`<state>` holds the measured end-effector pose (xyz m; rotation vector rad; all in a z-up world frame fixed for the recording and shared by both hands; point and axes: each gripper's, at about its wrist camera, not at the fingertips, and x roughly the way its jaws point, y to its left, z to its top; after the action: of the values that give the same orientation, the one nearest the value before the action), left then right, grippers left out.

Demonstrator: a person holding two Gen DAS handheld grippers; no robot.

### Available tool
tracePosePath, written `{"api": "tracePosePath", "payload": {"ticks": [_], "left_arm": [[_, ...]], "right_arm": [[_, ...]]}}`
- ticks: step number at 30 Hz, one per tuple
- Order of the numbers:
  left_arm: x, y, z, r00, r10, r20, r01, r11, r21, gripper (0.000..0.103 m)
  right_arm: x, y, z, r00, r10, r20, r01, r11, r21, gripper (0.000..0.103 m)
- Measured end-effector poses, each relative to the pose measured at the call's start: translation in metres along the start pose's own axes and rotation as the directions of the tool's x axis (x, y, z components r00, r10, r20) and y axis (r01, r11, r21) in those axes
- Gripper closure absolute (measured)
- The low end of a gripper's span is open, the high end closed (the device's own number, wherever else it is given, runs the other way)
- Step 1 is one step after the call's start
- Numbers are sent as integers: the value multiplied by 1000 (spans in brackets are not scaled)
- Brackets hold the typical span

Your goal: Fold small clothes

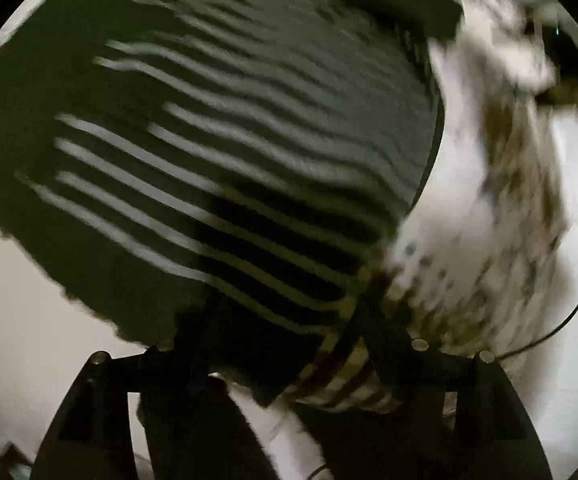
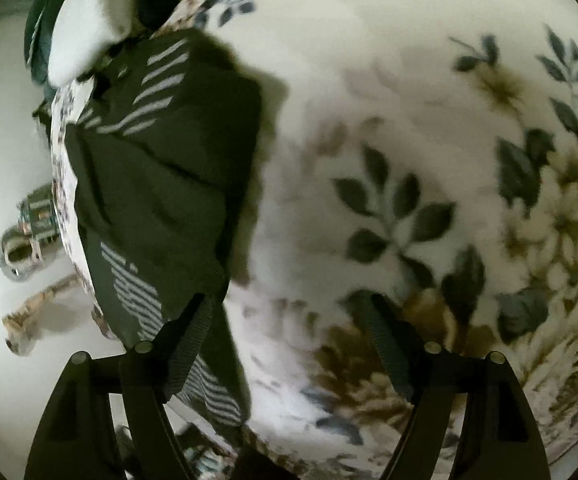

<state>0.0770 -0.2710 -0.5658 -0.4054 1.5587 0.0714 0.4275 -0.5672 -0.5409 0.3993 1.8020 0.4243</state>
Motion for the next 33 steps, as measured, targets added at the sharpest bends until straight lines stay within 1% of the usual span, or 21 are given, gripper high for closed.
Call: {"api": "tracePosePath", "payload": {"ticks": [1, 2, 3, 4, 7, 8, 11, 13, 14, 15, 16, 17, 19, 20, 22, 23, 25, 26, 29, 32, 33], "left_arm": [[11, -6, -1, 999, 40, -5, -40, 999, 27, 48], [17, -10, -2, 997, 77, 6, -78, 996, 46, 59], [20, -12, -1, 993, 115, 30, -116, 992, 54, 84], [18, -11, 1, 992, 118, 45, -120, 992, 48, 96], [3, -7, 6, 989, 114, 93, -117, 993, 27, 98], [-5, -5, 7, 987, 116, 112, -120, 992, 28, 98], [-26, 3, 10, 982, 114, 151, -117, 993, 14, 98], [-43, 8, 13, 978, 110, 180, -113, 994, 8, 98], [-53, 11, 14, 974, 107, 198, -110, 994, 5, 98], [-60, 15, 15, 973, 101, 209, -103, 995, -1, 98], [-69, 20, 17, 971, 89, 223, -89, 996, -9, 98], [-79, 26, 19, 968, 80, 239, -79, 997, -14, 98], [-95, 40, 23, 964, 62, 260, -57, 998, -29, 98], [-103, 47, 26, 961, 49, 272, -39, 998, -44, 98], [-114, 59, 29, 958, 27, 287, -7, 998, -69, 98], [-119, 68, 31, 955, 16, 295, 8, 997, -82, 98], [-134, 90, 36, 951, -8, 310, 46, 992, -115, 98], [-139, 103, 38, 949, -16, 315, 62, 989, -135, 98], [-146, 153, 49, 946, -55, 321, 134, 963, -233, 98], [-141, 207, 60, 938, -100, 331, 215, 918, -333, 98], [-137, 229, 66, 935, -118, 335, 244, 899, -363, 98]], "right_arm": [[2, -2, 3, 1000, 13, 6, -13, 1000, 6, 23], [5, -2, 9, 999, 36, 16, -36, 999, 10, 23], [10, 0, 16, 998, 62, 32, -63, 998, 13, 23], [14, 2, 24, 994, 96, 49, -97, 995, 17, 23], [26, 7, 45, 981, 177, 75, -180, 983, 37, 22], [32, 9, 53, 977, 196, 81, -200, 979, 46, 19], [51, 11, 74, 973, 216, 83, -224, 970, 96, 13], [55, 13, 79, 967, 237, 95, -247, 963, 107, 14], [53, 20, 81, 965, 239, 111, -249, 965, 86, 25], [51, 25, 81, 963, 240, 121, -250, 966, 68, 40], [49, 33, 82, 968, 223, 115, -230, 972, 48, 85], [47, 40, 81, 974, 195, 119, -201, 979, 40, 95], [38, 57, 79, 979, 148, 138, -151, 989, 8, 96], [30, 74, 76, 981, 123, 146, -122, 992, -20, 96], [18, 96, 74, 983, 106, 152, -101, 994, -37, 96], [8, 111, 72, 982, 106, 158, -98, 994, -54, 96], [-12, 148, 70, 981, 79, 177, -62, 993, -101, 97], [-21, 176, 70, 980, 69, 187, -47, 991, -123, 97], [-29, 231, 78, 979, 35, 200, -8, 991, -136, 97], [-13, 299, 97, 975, -37, 221, 71, 987, -146, 97], [-1, 325, 107, 973, -61, 222, 94, 985, -144, 97]]}}
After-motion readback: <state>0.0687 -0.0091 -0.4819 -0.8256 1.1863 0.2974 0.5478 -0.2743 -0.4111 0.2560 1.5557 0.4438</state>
